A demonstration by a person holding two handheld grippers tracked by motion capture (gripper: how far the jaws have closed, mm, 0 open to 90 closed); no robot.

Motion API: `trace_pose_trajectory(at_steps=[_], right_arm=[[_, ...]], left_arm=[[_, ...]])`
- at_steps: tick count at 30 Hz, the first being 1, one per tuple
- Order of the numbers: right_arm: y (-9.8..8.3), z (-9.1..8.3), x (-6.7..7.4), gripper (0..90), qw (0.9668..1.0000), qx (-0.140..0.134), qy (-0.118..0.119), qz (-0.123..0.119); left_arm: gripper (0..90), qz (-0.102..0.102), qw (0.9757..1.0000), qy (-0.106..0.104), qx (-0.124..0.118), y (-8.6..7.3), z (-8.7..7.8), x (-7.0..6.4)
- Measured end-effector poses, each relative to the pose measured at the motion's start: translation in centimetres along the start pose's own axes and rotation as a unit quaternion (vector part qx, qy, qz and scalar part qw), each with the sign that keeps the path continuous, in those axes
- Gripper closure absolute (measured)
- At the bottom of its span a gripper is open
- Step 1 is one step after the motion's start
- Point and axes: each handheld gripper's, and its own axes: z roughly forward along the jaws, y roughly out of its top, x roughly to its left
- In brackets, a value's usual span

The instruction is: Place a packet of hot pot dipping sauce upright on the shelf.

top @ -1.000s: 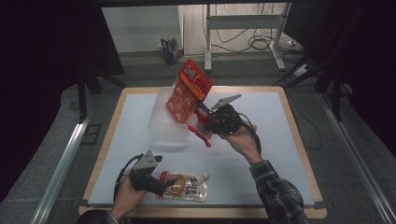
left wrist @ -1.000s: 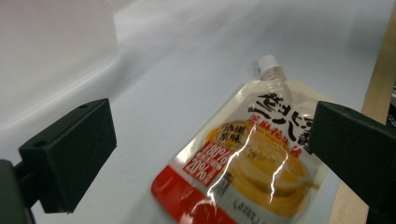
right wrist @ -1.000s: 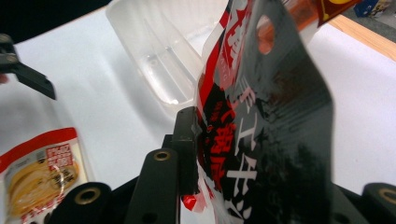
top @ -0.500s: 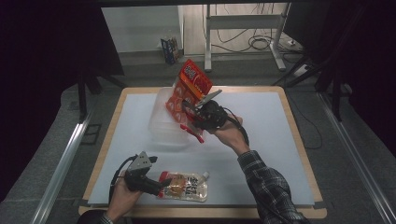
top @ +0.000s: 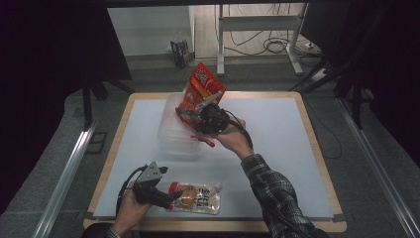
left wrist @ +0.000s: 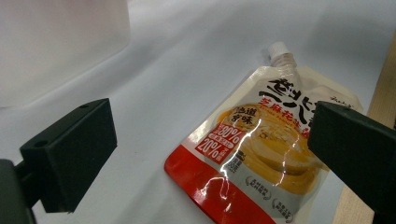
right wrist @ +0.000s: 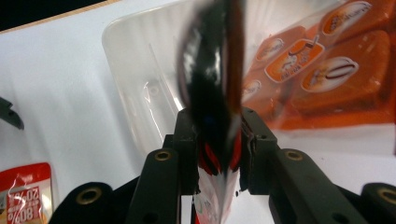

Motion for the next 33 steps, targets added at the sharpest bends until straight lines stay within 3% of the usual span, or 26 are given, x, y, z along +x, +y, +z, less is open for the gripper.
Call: trace_pose_trajectory(at_steps=[9, 15, 19, 23, 26, 33], right_arm=[[1.1, 2.4, 0.6, 70.3, 0.9999, 0.009, 0.0, -0.01], [1.3, 3.3, 0.3, 68.2, 0.9999, 0.009, 0.009, 0.003], [1.2, 3.1, 0.2, 56.0, 0.9999, 0.013, 0.007, 0.006], [0.7, 2.3, -0.3, 52.1, 0.9998, 0.01, 0.008, 0.017], [0.2, 1.8, -0.8, 52.4, 0.9996, 0.011, 0.012, 0.022], [-0.9, 0.3, -1.2, 64.1, 0.9997, 0.016, 0.007, 0.019]], left_arm=[[1.3, 0.004, 1.0, 0.003, 0.002, 0.0, -0.1, 0.0], [1.3, 0.001, 1.0, 0.004, -0.002, 0.0, -0.3, 0.1], [1.4, -0.003, 1.0, 0.005, -0.005, 0.0, -0.4, 0.2], [1.4, -0.001, 1.0, 0.007, -0.004, 0.0, -0.5, 0.3], [1.4, -0.001, 1.0, 0.007, -0.003, 0.0, -0.4, 0.2], [1.4, 0.004, 1.0, 0.008, 0.001, 0.0, -0.4, 0.3]])
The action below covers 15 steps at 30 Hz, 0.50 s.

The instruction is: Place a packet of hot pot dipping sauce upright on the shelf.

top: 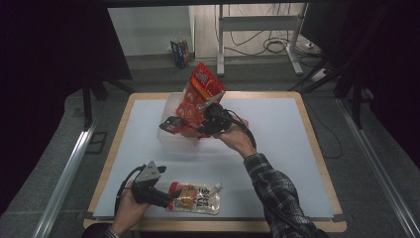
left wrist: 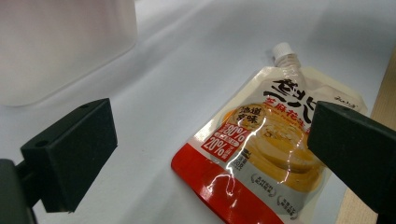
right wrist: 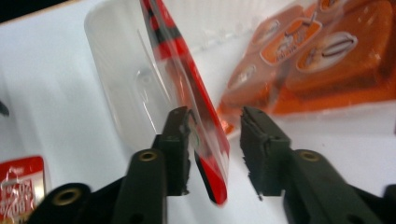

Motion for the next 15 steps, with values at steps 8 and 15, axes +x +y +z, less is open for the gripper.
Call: trace_pose_trajectory(at_steps=[8, 15], right_arm=[[-1.2, 0.1, 0.0, 86.9, 0.9995, 0.027, -0.007, -0.012], [-0.8, 0.9, 0.4, 88.5, 0.9993, 0.022, -0.018, -0.022]], left_arm=[[1.4, 0.0, 1.0, 0.001, 0.001, 0.0, 0.0, 0.0], [1.4, -0.001, 1.0, 0.002, 0.005, -0.1, 0.1, 0.1]])
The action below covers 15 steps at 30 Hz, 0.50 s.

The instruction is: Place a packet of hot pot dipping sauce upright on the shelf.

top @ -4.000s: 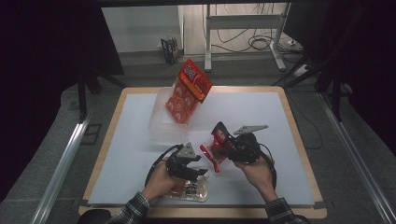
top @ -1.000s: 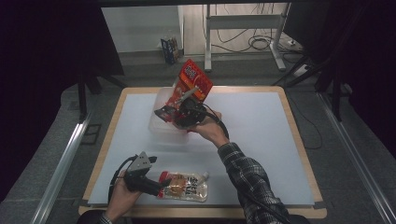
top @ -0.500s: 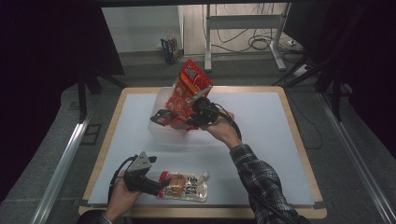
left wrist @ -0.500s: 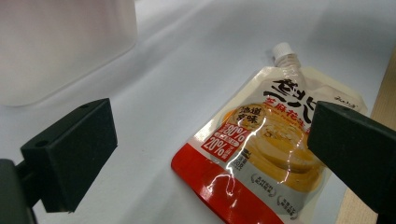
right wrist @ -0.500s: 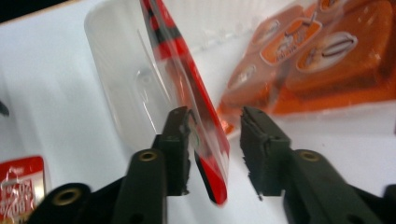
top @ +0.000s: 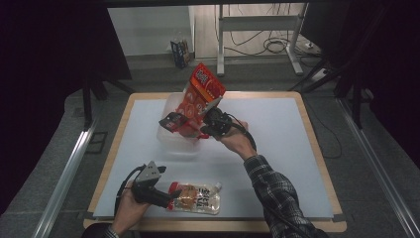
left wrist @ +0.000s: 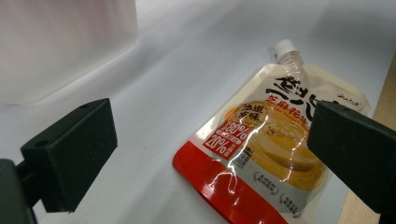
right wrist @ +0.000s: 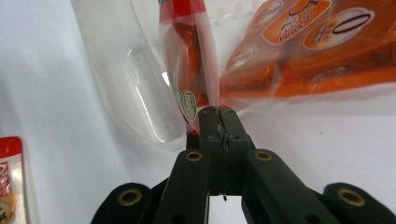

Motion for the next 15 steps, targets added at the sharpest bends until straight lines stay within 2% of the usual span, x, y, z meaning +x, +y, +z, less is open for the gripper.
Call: trace_pose_trajectory(at_steps=[7, 15], right_arm=[[0.4, 1.4, 0.3, 88.6, 1.0, 0.004, -0.005, -0.001], [0.9, 2.8, 0.5, 88.4, 1.0, 0.006, 0.005, 0.0]], left_arm=[[1.4, -0.007, 1.0, 0.001, -0.003, -0.1, -0.1, 0.1], [1.4, -0.006, 1.0, 0.001, -0.001, -0.1, 0.0, 0.1]])
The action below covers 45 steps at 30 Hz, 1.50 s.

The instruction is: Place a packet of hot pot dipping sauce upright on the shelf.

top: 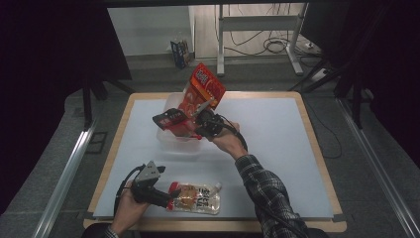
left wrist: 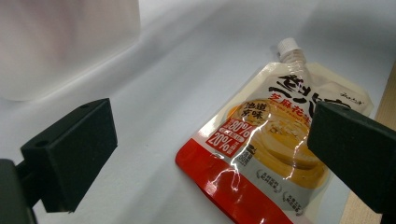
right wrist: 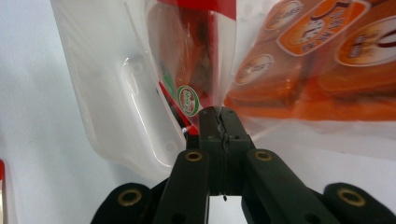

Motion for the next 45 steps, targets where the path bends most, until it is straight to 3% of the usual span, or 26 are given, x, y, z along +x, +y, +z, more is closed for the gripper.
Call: trace_pose_trajectory(at_steps=[7, 11, 18, 23, 33, 41, 45], right_arm=[[0.1, 0.7, 0.0, 85.5, 0.9999, 0.0, 0.012, 0.006], [0.1, 0.9, -0.3, 84.1, 0.9992, 0.0, 0.03, 0.026], [0.4, 2.1, 0.1, 86.0, 0.9994, 0.008, 0.025, 0.02], [0.2, 1.6, -0.1, 72.5, 0.9996, -0.003, 0.015, 0.022], [-1.1, 0.1, 0.1, 36.6, 0.9993, -0.023, 0.006, 0.028], [-2.3, -1.3, 0.8, 19.6, 0.9984, -0.052, -0.002, 0.02], [-2.9, -1.8, 1.1, 11.8, 0.9975, -0.065, 0.011, 0.023]], left_arm=[[1.5, 0.0, 1.0, -0.001, 0.001, 0.0, 0.0, 0.0], [1.4, 0.001, 1.0, -0.001, 0.002, 0.0, 0.1, 0.0], [1.5, 0.006, 1.0, 0.002, 0.006, 0.0, 0.1, -0.1], [1.5, 0.001, 1.0, 0.002, 0.004, -0.1, 0.0, 0.0], [1.4, -0.009, 0.9999, 0.0, 0.007, -0.1, 0.2, 0.1], [1.6, 0.002, 0.9998, 0.009, 0.016, -0.1, 0.1, 0.2], [1.6, 0.009, 0.9998, 0.012, 0.017, -0.2, 0.1, 0.2]])
